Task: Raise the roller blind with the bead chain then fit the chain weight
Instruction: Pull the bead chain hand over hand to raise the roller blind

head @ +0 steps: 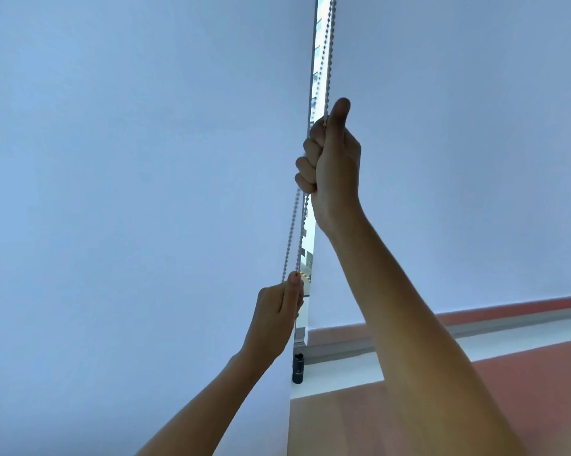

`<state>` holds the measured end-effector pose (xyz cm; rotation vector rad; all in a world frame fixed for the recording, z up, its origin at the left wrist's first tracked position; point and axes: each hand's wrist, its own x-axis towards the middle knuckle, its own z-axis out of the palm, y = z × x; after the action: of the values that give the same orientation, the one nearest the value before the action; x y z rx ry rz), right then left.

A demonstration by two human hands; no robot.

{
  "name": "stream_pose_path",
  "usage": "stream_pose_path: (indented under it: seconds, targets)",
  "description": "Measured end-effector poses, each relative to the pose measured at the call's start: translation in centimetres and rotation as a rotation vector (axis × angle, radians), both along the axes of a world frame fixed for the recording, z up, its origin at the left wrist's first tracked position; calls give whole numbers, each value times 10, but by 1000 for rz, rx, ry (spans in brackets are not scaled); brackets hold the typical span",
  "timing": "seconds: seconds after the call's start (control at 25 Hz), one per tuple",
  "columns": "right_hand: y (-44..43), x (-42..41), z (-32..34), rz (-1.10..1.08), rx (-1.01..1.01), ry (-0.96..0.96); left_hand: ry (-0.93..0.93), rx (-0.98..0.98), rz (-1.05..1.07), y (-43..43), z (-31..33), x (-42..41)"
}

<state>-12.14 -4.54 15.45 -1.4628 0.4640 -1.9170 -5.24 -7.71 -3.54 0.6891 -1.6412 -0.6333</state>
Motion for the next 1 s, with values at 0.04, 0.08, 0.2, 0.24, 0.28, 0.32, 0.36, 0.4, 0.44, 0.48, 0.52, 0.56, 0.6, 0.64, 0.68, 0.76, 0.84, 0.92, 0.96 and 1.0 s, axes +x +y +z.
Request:
stream_pose_path:
  seconds: [0.04,0.08,0.2,0.24,0.28,0.32,0.36,0.4,0.44,0.48,0.52,0.56,0.6,0.64,0.68,0.76,0.84,0.92,0.96,1.0]
  targets:
    - [-1,1,-1,-31,-32,-16,-3,37,-15,-2,3,4]
    - [-1,0,-2,-81,-63,-33,-4,85,-48,-3,9,7]
    - [-5,-2,-6,-234,-141,-84,59,171,-227,-8,45,15]
    - [-6,0,-12,-282,-156,-88,92,167,-265,-10,61,15]
    - [-8,3,-20,-341,-158,-79,131,159,-305,-12,78,15]
    - [-9,5,-31,-416,-150,-54,170,151,-353,-12,94,14]
    - [-11,7,-44,-488,-138,-21,202,150,-407,-12,108,14]
    - [-12,9,-60,-534,-123,10,227,158,-462,-12,120,14]
    - [-13,10,-77,-544,-103,31,238,168,-511,-11,130,14]
    - [-13,11,-92,-520,-81,45,232,174,-552,-10,138,14]
    - [-13,12,-106,-494,-61,60,215,178,-590,-9,146,14]
    - [-14,13,-117,-491,-47,80,192,190,-630,-5,153,13]
    - [-14,14,-127,-506,-38,102,168,215,-676,-2,160,11]
    - [-13,14,-136,-520,-30,122,141,252,-716,3,165,9]
    - [-11,15,-143,-530,-17,135,113,298,-745,7,170,8]
    - [-7,14,-155,-545,18,156,84,398,-798,15,177,5]
    - [-2,10,-161,-573,30,180,85,451,-818,20,177,2]
    - [2,6,-162,-574,33,195,112,408,-733,26,172,-5]
    - [4,5,-161,-561,40,192,130,352,-651,30,169,-9]
    - [6,4,-160,-546,45,189,148,284,-557,32,167,-13]
